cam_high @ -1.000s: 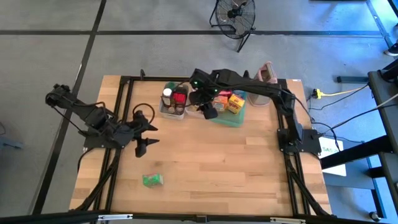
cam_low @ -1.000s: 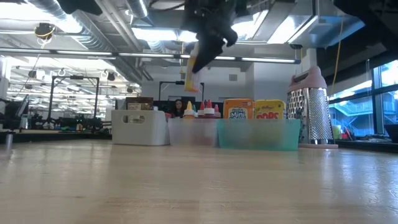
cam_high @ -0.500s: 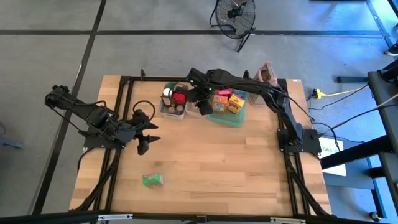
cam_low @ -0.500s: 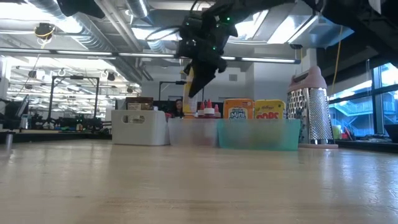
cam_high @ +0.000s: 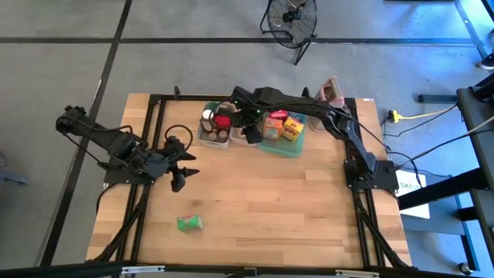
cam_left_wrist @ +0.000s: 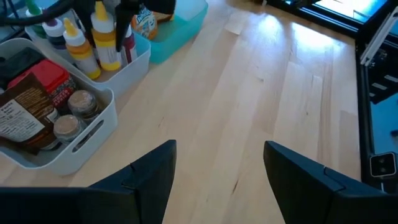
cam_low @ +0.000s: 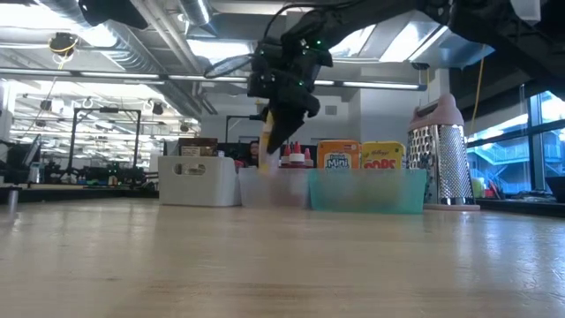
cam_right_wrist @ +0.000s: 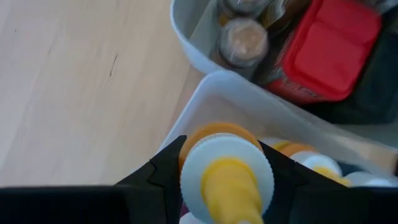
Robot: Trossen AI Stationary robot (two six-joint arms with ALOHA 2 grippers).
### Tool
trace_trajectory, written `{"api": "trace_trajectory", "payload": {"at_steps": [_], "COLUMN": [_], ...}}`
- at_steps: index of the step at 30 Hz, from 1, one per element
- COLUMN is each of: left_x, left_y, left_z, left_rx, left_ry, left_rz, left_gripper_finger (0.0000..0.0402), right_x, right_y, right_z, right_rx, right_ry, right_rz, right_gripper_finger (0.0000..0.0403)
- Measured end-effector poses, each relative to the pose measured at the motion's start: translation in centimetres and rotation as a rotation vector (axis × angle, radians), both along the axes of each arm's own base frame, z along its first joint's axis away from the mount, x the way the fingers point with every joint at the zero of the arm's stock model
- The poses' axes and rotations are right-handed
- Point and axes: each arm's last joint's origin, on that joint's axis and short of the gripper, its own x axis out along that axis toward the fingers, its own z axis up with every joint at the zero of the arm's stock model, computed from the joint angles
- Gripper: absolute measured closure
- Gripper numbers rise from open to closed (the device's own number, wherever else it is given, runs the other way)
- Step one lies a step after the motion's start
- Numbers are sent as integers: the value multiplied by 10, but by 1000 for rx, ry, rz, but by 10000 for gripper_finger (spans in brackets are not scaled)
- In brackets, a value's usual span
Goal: Pick & Place Kitchen Items
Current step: Put the yellow food coloring bottle into the transparent bin
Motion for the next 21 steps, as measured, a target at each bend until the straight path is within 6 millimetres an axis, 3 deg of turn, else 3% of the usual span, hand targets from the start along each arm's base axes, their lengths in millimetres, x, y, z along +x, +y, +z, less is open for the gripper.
{"api": "trace_trajectory", "payload": {"at_steps": [21], "left_x": [0], "left_y": [0], "left_z": [-1], "left_rx": [-18], "left_ry": [5], "left_rz": [5], "left_gripper_finger": [164], "right_x": [8], "right_y": [-3], "right_z": [-38], "right_rx": [28], "right_ry": [79], "right_rz": [-13], "right_gripper_finger": [256]}}
